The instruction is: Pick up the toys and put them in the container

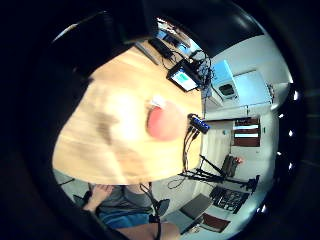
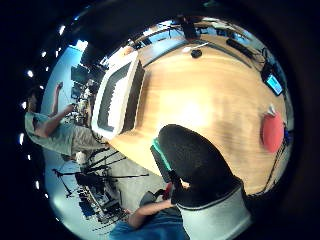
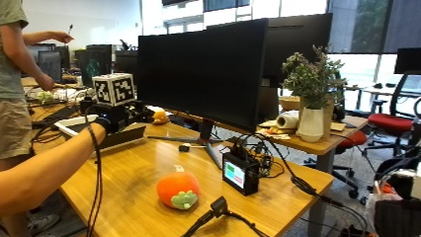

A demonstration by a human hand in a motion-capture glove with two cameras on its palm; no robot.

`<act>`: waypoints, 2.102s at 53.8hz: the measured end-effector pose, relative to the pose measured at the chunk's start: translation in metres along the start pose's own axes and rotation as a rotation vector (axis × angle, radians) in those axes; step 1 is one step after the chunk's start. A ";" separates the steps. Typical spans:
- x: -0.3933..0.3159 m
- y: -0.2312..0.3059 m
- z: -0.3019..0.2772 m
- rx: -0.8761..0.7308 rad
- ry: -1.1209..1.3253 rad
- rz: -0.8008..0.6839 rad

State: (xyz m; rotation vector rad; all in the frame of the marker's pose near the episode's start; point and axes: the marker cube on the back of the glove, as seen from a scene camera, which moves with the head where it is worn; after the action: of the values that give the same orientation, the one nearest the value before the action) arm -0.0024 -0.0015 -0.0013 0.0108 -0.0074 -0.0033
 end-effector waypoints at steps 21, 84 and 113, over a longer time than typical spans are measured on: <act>-0.020 -0.013 -0.004 0.001 -0.025 -0.014; 0.192 0.002 0.053 -0.199 -0.040 0.316; 0.223 0.029 0.145 -0.446 -0.102 0.334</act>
State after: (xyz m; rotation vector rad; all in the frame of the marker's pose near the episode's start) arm 0.2195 0.0249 0.1453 -0.4367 -0.1103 0.3288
